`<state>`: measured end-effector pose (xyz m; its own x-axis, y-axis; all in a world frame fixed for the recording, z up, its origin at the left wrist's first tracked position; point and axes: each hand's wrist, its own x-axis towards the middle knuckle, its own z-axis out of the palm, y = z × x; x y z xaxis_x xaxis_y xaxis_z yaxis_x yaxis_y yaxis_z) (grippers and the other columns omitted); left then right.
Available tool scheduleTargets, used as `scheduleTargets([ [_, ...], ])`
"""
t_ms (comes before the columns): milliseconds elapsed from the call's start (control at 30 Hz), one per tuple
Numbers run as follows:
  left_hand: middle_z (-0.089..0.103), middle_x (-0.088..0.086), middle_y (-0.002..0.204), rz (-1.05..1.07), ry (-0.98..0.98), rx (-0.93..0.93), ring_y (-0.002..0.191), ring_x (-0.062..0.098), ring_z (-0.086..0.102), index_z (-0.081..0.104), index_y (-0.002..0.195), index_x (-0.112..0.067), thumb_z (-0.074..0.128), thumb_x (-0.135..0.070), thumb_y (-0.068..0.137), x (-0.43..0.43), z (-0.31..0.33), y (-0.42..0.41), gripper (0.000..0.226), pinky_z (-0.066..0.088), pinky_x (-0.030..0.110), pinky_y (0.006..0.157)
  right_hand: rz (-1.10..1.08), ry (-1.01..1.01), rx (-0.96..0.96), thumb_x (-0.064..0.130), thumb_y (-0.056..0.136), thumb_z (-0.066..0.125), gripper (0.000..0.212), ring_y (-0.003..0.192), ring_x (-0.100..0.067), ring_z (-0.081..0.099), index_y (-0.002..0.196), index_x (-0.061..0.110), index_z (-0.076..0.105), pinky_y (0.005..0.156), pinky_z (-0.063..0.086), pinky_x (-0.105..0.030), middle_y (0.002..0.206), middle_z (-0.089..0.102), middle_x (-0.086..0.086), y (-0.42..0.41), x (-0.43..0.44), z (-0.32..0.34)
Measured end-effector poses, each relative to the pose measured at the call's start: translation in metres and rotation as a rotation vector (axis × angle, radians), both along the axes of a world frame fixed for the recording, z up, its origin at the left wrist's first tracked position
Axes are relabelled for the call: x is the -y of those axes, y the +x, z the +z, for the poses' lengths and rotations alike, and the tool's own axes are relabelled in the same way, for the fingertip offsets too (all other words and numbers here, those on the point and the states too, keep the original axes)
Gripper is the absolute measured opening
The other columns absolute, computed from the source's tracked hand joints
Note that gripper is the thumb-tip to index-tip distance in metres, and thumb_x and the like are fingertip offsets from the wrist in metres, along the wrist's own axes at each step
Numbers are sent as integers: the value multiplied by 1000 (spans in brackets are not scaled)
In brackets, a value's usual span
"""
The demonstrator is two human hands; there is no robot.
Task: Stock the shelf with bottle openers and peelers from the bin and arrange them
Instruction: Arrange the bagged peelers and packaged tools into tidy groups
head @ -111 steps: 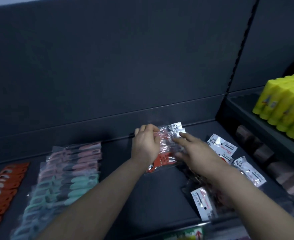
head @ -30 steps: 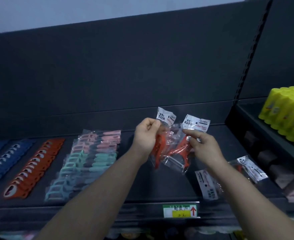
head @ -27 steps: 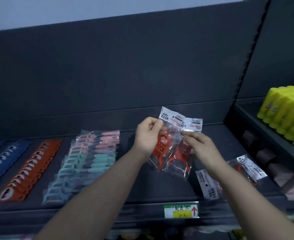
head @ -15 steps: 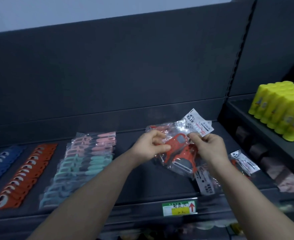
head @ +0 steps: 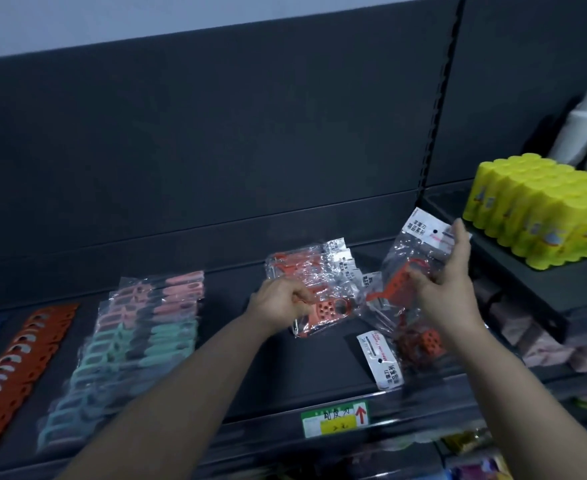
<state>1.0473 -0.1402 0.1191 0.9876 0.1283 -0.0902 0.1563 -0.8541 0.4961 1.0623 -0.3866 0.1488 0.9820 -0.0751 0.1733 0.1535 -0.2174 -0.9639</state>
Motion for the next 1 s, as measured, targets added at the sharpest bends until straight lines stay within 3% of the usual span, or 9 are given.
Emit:
scheduleTargets([
  [100,60,-12,110,27,132,51,110,15,53,63,103,-35,75,-43,76,6,-4,3,30,44,43,97,10,122,-41,-7,87,60,101,86,-3,66,149,43,-2,78,55,-34,110,54,24,2,3,2],
  [233,54,-7,119,108,139,151,114,17,48,57,118,-28,73,-48,77,12,-3,2,48,43,42,98,10,194,-157,-7,88,60,92,66,-5,64,151,34,6,62,56,-30,114,59,3,2,-5,1],
  [333,67,-4,100,115,-325,269,94,11,62,67,105,-22,66,-41,87,26,16,-6,26,51,32,86,24,262,-193,-8,88,59,86,78,-15,63,149,33,14,67,56,-36,119,60,-9,4,-13,-6],
  [400,72,4,94,56,-643,171,85,12,65,70,98,-16,63,-32,91,40,29,-16,19,53,31,81,28,248,-183,-5,88,60,87,80,-20,65,148,37,12,66,57,-38,119,59,-8,4,-21,-7],
  [533,71,10,89,-12,-818,37,71,12,67,65,102,-7,68,-9,88,50,30,-30,15,54,22,69,99,218,-156,3,90,60,83,78,-19,68,150,32,9,71,58,-38,103,65,-3,3,-41,-11],
  [633,71,19,97,79,-756,86,80,22,65,66,103,-6,66,-6,88,33,26,-29,15,53,36,81,130,198,-153,15,93,58,70,93,-29,68,148,31,18,90,52,-49,96,70,-2,6,-44,-13],
  [733,73,9,88,99,-572,126,80,24,67,70,91,-13,71,-18,82,8,21,-29,10,54,41,85,73,-144,-37,17,92,58,63,97,-20,64,146,24,27,86,47,-33,102,67,6,3,-27,-9],
  [867,70,-6,88,86,-271,93,91,20,65,72,88,-24,71,-32,78,-1,6,-30,13,53,43,87,51,-618,163,7,85,58,44,104,-24,61,125,24,55,85,51,-41,113,62,-1,-8,-2,-19],
  [1000,62,-6,108,64,-15,92,115,20,47,71,101,-30,67,-37,85,20,2,-23,17,41,42,100,72,-828,185,10,82,61,28,98,-22,58,101,28,70,73,52,-36,99,63,4,-20,17,-31],
])
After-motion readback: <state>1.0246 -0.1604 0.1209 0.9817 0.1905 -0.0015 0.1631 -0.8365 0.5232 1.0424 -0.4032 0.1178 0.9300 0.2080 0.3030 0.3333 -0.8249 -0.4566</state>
